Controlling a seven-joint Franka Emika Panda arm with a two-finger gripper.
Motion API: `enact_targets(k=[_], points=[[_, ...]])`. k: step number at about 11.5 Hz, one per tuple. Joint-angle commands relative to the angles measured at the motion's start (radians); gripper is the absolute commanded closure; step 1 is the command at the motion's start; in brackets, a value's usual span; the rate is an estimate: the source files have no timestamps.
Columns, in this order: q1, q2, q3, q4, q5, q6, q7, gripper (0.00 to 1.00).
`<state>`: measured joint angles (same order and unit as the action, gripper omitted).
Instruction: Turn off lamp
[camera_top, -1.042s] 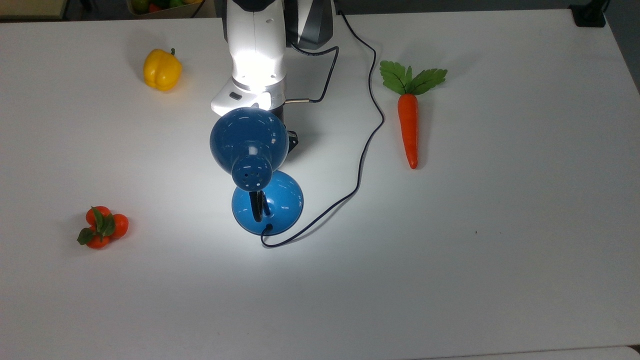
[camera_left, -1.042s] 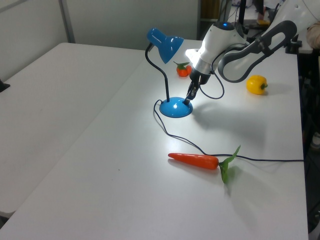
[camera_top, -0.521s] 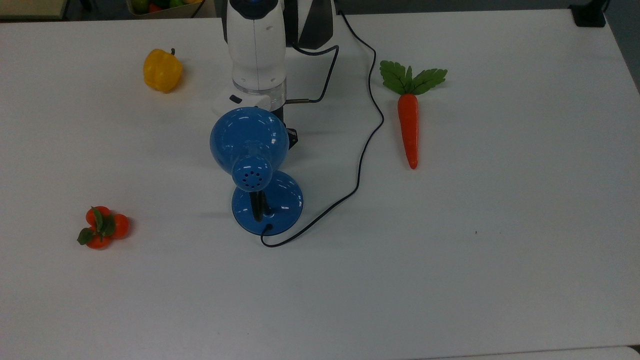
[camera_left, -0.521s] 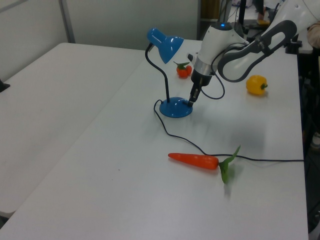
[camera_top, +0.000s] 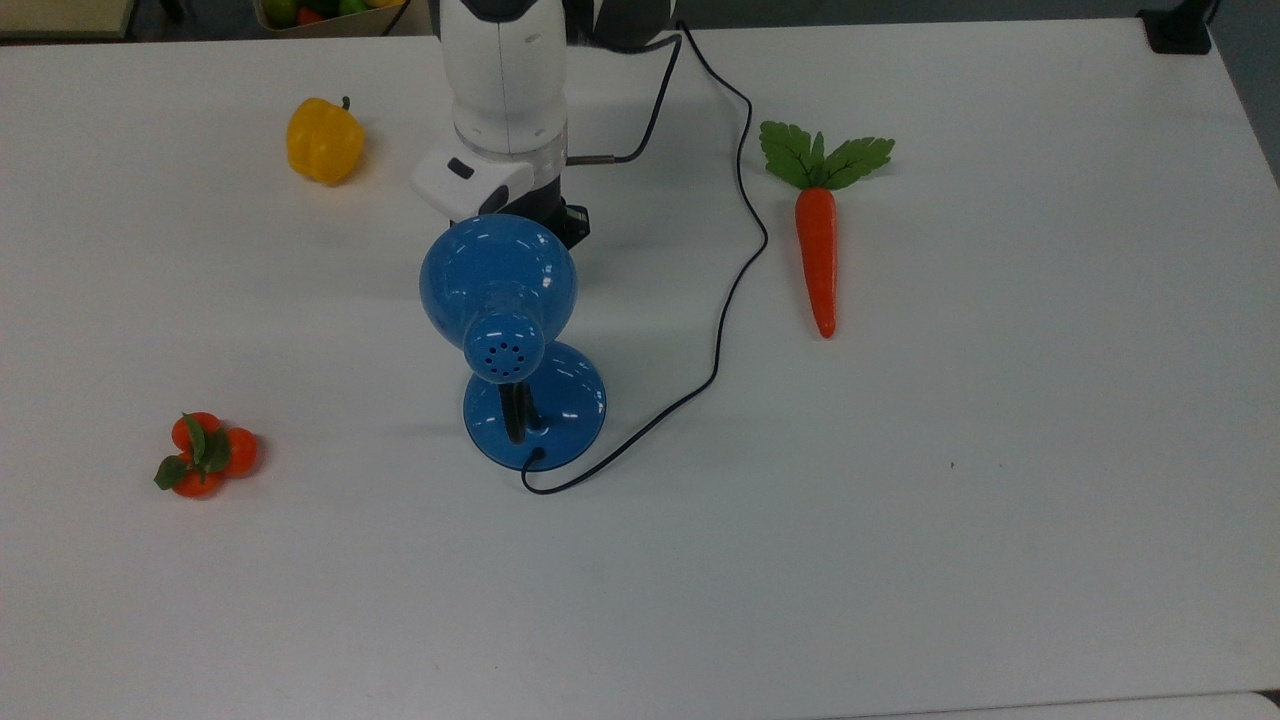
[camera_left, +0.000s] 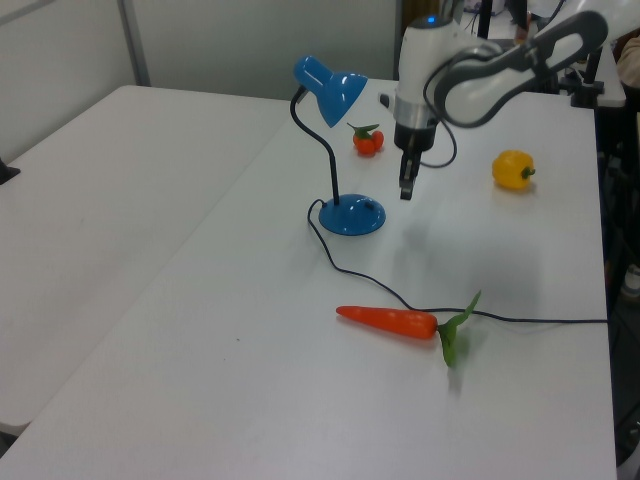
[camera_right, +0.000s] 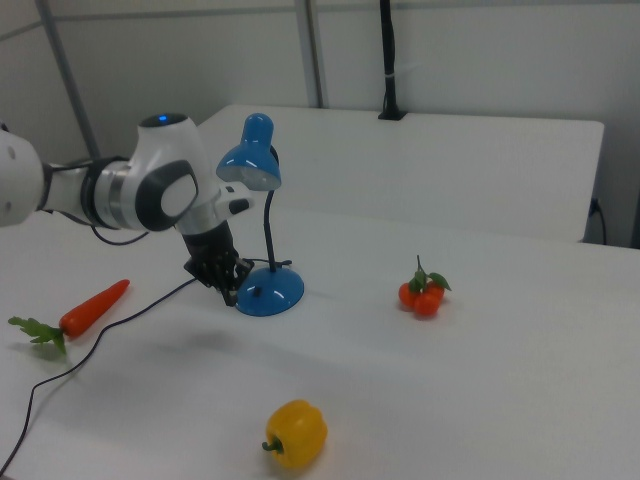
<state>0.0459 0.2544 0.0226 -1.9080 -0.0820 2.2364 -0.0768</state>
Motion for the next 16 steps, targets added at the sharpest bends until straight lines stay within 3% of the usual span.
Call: enact_targets(k=[1,5,8,14,16], points=[[0.015,-0.102,-0.004,0.023,-0.004,-0.194,0.020,1.00],[0.015,-0.153,-0.004,0.174,-0.008,-0.433,0.019,1.00],[0.015,-0.191,-0.004,0.236,-0.009,-0.541,0.017,1.00],[0.034,-0.299,-0.006,0.251,0.002,-0.633,0.022,1.00],[0.029,-0.299,-0.007,0.270,0.005,-0.676,0.022,0.89]])
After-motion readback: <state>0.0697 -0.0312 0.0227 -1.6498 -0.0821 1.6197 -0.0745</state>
